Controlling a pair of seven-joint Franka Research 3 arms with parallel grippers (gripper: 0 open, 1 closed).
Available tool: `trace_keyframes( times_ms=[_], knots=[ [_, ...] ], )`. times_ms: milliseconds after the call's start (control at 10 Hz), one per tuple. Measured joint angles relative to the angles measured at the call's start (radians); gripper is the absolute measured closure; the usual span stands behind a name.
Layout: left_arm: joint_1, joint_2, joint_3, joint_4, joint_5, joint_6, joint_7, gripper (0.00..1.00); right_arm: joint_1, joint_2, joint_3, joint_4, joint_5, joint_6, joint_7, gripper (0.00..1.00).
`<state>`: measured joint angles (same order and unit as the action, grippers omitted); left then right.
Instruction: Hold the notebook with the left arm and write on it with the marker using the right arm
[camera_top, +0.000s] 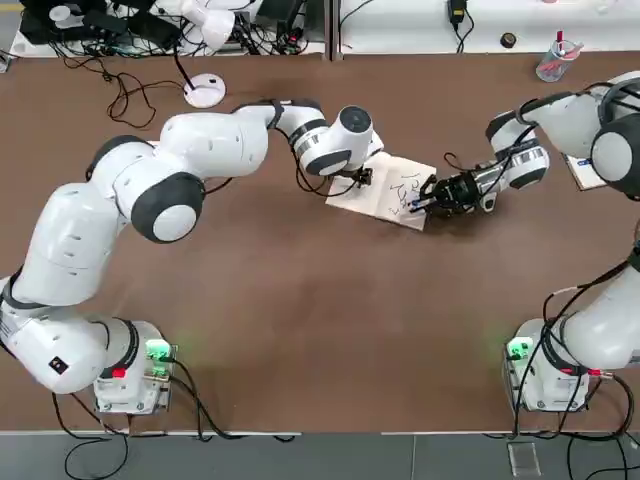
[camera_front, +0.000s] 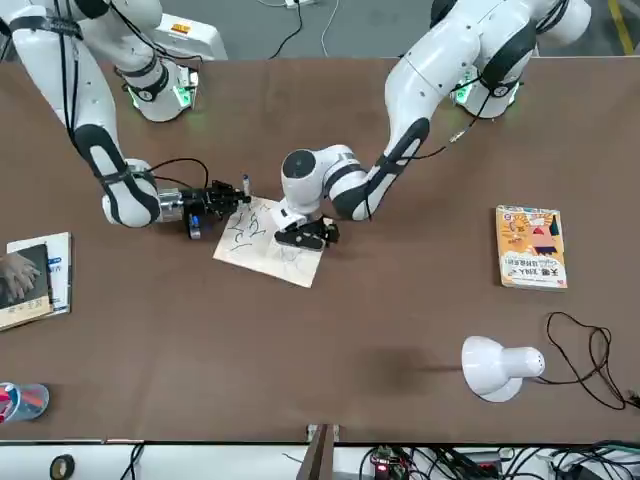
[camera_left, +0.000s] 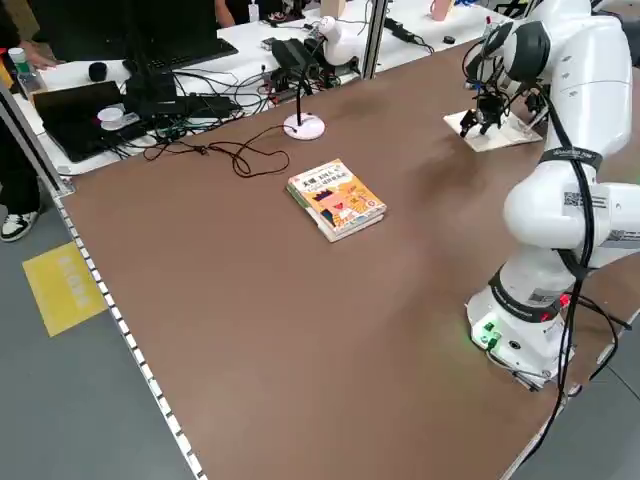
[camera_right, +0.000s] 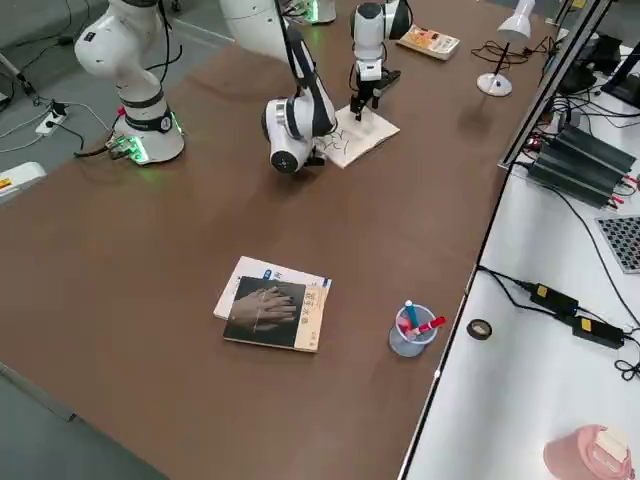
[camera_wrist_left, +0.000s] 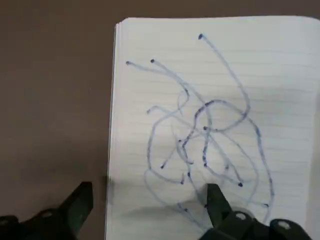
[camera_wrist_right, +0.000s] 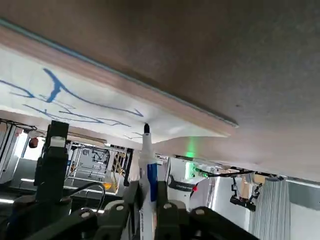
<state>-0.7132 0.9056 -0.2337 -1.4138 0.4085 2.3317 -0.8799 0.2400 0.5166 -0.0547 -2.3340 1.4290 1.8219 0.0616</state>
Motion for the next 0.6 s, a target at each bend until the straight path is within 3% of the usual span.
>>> trace_keyframes(
  times_ms=[600],
  knots=[
    [0.0,0.0,0.0,0.0,0.0,0.0,0.0,0.0,0.004,0.0,0.0,-0.007,0.0,0.003,-0.028,0.83]
  ],
)
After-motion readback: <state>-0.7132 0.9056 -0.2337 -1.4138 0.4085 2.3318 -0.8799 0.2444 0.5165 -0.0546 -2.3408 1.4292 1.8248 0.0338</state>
